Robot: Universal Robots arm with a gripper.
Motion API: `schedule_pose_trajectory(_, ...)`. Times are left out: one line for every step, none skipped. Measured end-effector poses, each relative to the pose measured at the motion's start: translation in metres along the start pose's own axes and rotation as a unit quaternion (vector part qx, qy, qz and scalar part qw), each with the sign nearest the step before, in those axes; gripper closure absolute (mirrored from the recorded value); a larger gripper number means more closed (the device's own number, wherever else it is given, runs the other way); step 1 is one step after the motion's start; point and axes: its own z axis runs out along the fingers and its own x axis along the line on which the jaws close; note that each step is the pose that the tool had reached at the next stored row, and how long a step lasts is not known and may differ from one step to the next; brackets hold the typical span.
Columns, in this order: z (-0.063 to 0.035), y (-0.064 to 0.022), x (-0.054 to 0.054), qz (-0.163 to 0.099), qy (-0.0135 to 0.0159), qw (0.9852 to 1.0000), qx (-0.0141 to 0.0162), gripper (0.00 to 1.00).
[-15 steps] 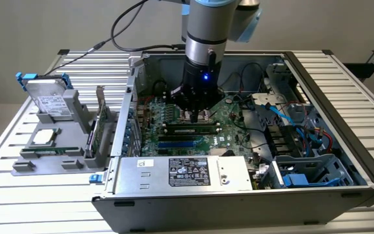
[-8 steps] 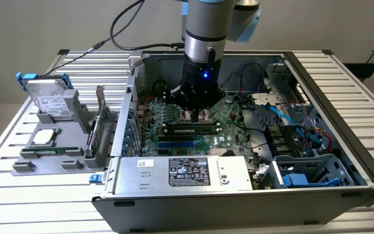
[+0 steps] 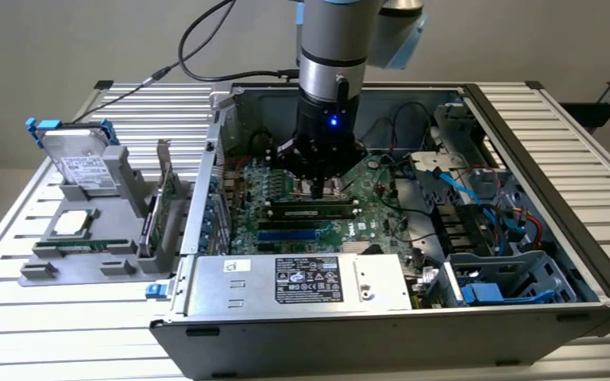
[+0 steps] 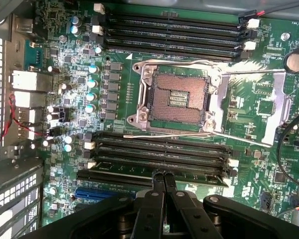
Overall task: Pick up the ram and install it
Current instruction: 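Press down the ram until it locks into place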
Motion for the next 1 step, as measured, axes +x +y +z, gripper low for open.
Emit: schedule_pose_trajectory(0.0000, 0.0000, 0.0000, 0.000, 0.0000, 1.0000, 0.0000, 0.90)
